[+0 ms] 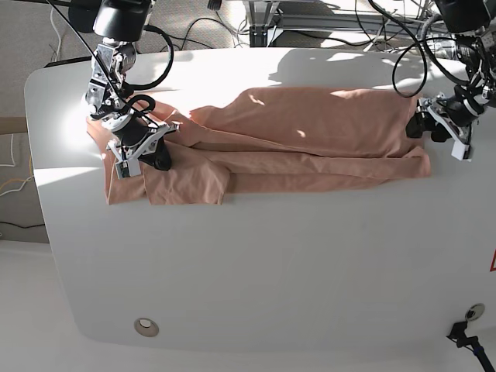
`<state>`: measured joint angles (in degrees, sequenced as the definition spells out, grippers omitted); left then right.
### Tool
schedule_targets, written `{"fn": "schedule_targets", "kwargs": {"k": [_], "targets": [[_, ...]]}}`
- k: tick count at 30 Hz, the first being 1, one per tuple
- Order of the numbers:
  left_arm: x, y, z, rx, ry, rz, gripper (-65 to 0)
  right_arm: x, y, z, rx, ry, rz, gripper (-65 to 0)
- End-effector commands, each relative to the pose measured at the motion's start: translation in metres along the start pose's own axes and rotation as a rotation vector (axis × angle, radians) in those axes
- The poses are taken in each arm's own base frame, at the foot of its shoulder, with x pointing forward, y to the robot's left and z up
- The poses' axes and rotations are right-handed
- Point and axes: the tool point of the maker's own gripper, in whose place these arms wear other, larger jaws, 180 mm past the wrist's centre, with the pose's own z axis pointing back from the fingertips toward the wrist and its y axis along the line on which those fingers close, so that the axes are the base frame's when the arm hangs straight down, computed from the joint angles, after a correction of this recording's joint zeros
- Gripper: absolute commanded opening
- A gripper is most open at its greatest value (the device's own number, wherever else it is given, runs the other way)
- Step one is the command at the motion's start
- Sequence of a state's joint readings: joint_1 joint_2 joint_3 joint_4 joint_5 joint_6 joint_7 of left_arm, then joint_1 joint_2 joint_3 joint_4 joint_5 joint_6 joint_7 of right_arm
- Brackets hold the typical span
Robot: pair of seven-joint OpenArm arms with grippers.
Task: Fold the T-shirt properly
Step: 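Release the strip end and move the left gripper along the strip, then grasp the strip end with the left gripper and fold it toward the right gripper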
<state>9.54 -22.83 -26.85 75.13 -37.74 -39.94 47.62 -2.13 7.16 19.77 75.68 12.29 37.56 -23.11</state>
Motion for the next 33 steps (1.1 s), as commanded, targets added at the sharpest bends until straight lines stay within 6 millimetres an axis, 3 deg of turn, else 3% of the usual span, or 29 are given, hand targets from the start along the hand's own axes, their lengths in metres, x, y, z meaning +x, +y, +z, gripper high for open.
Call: {"fn": "schedule_targets", "kwargs": {"k": [1,5,13,15,20,23,26,31,33], "targets": [[-0.003,-0.006,-0.004,-0.017,0.003,0.002,-21.1,-0.008,-0.003,0.001,-0.009,0.052,0.027,-65.0],[-0.007,-0.025,-0.017,-0.058,-0.010,0.020,-21.1,-0.008,-0.003,0.001,-0.009,0.052,0.027,-65.0],[0.013,-0.048,-0.034,-0.111,-0.052,0.010,-22.8,-0.008,-0.003,0.001,-0.009,0.052,0.027,-65.0],[0.019,-0.048,-0.034,-0.112,-0.063,0.005,-31.3,-0.008,-0.002,0.001,-0.009,0.053,0.027,-65.0],[0.031,-0.049,-0.035,-0.114,-0.087,-0.005,-65.0,-0.008,-0.002,0.001,-0.008,0.052,0.026,-65.0],[0.036,-0.049,-0.033,-0.112,-0.098,-0.016,-65.0,-0.008,-0.002,0.001,-0.008,0.052,0.026,-65.0],[0.060,-0.064,-0.020,-0.114,-0.152,-0.109,-65.0,-0.009,-0.002,0.001,-0.008,0.054,0.025,-65.0],[0.082,-0.122,-0.009,-0.194,-0.195,-0.309,-65.0,-0.009,-0.002,0.001,-0.007,0.053,0.024,-65.0],[0.080,-0.144,-0.009,-0.237,-0.189,-0.358,-65.0,-0.009,-0.002,0.001,-0.007,0.053,0.024,-65.0]]}}
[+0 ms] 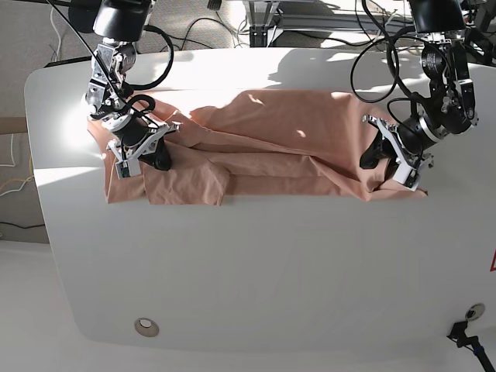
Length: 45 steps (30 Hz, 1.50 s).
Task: Fold the T-shirt properly
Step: 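Grasp the strip end with the left gripper and fold it toward the right gripper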
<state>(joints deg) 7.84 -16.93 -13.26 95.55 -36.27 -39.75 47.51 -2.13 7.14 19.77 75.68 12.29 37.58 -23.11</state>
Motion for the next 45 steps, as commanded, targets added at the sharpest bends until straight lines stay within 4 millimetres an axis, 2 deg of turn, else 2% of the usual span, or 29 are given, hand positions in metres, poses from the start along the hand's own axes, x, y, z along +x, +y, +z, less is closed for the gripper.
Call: {"fn": "schedule_targets", "kwargs": {"k": [1,7,12,15,19,23,26,29,31,36,40,42,45], "targets": [[0.019,-0.012,0.001,-0.032,-0.045,-0.055,-65.0,-0.009,-0.002,0.001,-0.008,0.053,0.024,-65.0],[0.016,-0.054,-0.020,-0.148,-0.029,-0.077,-65.0,-0.009,-0.002,0.001,-0.008,0.053,0.024,-65.0],[0.027,-0.086,-0.037,-0.236,-0.047,-0.098,-65.0,-0.010,0.004,-0.002,0.002,0.049,0.011,-65.0],[0.040,-0.108,-0.048,-0.280,-0.093,-0.076,-65.0,-0.011,0.008,-0.004,0.008,0.046,0.002,-65.0],[0.047,-0.124,-0.054,-0.308,-0.127,-0.040,-65.0,-0.013,0.018,-0.008,0.022,0.044,-0.014,-65.0],[0.057,-0.126,-0.060,-0.296,-0.146,0.006,-65.0,-0.014,0.019,-0.008,0.023,0.045,-0.016,-65.0],[0.055,-0.138,-0.063,-0.325,-0.134,-0.006,-65.0,-0.014,0.019,-0.008,0.023,0.045,-0.016,-65.0],[0.053,-0.138,-0.063,-0.325,-0.129,-0.002,-46.4,-0.014,0.019,-0.008,0.023,0.045,-0.016,-65.0],[0.052,-0.142,-0.065,-0.328,-0.119,0.008,-40.8,-0.014,0.019,-0.008,0.023,0.045,-0.016,-65.0],[0.046,-0.163,-0.068,-0.387,-0.083,-0.041,-40.7,-0.014,0.019,-0.008,0.024,0.044,-0.017,-65.0],[0.060,-0.201,-0.059,-0.470,-0.104,-0.139,-40.7,-0.014,0.019,-0.008,0.024,0.044,-0.017,-65.0],[0.061,-0.214,-0.053,-0.492,-0.085,-0.192,-40.7,-0.014,0.020,-0.008,0.025,0.044,-0.019,-65.0],[0.065,-0.217,-0.046,-0.494,-0.092,-0.227,-40.8,-0.015,0.024,-0.010,0.035,0.048,-0.013,-65.0]]}}
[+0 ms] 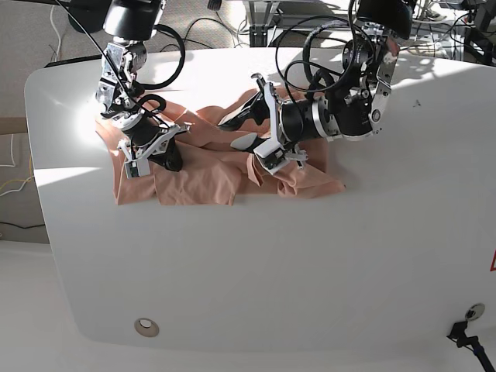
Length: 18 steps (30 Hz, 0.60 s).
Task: Fold the T-shirt properly
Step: 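Grasp the strip end with the left gripper and fold it toward the right gripper, then lay the folded end down and adjust the left gripper on the fabric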
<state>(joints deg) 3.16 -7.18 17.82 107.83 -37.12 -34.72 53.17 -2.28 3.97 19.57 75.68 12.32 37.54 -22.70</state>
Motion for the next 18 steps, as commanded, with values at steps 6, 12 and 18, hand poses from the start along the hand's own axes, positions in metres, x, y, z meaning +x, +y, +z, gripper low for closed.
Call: {"fn": "schedule_targets", "kwargs": {"k": [6,12,18], "targets": [[0.001,0.036,0.032,0.106,0.001,-0.035,-40.9,-0.014,0.014,-0.006,0.035,0.081,0.051,-65.0],[-0.001,0.094,0.082,0.312,-0.019,0.006,-40.9,-0.014,0.014,-0.006,0.035,0.081,0.051,-65.0],[-0.038,0.122,0.092,0.407,0.098,0.041,-40.9,-0.014,0.012,-0.005,0.030,0.080,0.050,-65.0]]}}
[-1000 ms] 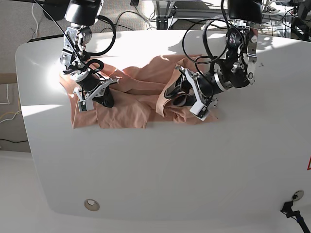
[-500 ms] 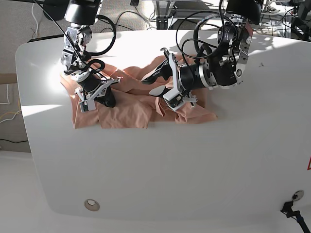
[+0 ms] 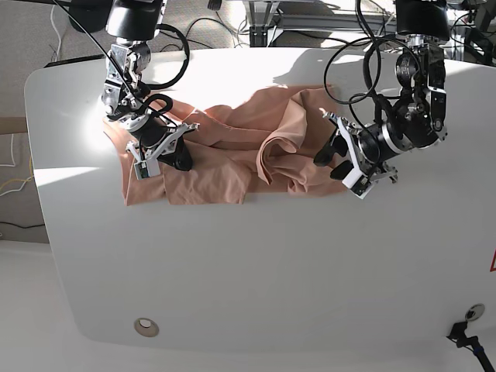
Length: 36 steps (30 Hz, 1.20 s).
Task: Fold the T-shirt properly
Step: 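Lay the folded end down and adjust the left gripper on the fabric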
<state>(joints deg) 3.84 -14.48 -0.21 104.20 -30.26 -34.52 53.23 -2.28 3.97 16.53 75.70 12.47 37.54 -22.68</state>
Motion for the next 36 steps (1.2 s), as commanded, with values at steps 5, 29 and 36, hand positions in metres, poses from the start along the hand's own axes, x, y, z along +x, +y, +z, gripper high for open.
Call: {"fn": "schedule_targets", "kwargs": {"k": [5,29,36], "targets": [[-0.016,-0.012,-0.020,-0.072,0.029,0.041,-40.9,-0.011,-0.004,0.002,-0.013,0.064,0.026,-65.0],[0.012,-0.026,-0.015,-0.080,-0.075,-0.004,-41.1,-0.010,-0.003,0.001,-0.011,0.063,0.027,-65.0],[-0.035,0.020,-0.019,0.028,0.055,0.069,-38.6,-0.011,-0.002,0.001,-0.009,0.064,0.025,-65.0]]}}
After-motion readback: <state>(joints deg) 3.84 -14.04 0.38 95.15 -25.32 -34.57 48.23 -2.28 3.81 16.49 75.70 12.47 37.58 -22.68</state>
